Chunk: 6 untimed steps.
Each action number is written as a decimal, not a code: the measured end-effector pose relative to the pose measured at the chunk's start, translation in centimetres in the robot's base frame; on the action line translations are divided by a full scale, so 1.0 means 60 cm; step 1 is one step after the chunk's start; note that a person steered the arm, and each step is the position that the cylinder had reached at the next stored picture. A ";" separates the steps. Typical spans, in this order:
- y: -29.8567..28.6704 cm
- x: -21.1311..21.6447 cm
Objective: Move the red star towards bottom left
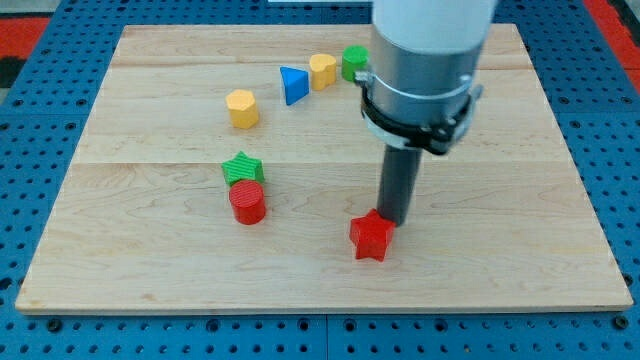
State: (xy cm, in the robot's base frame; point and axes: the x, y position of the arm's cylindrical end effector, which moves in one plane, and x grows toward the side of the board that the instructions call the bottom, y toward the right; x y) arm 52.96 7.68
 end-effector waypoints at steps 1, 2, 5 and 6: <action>0.064 0.049; 0.071 0.064; -0.051 0.051; -0.095 0.073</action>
State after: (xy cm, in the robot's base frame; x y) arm 57.34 1.95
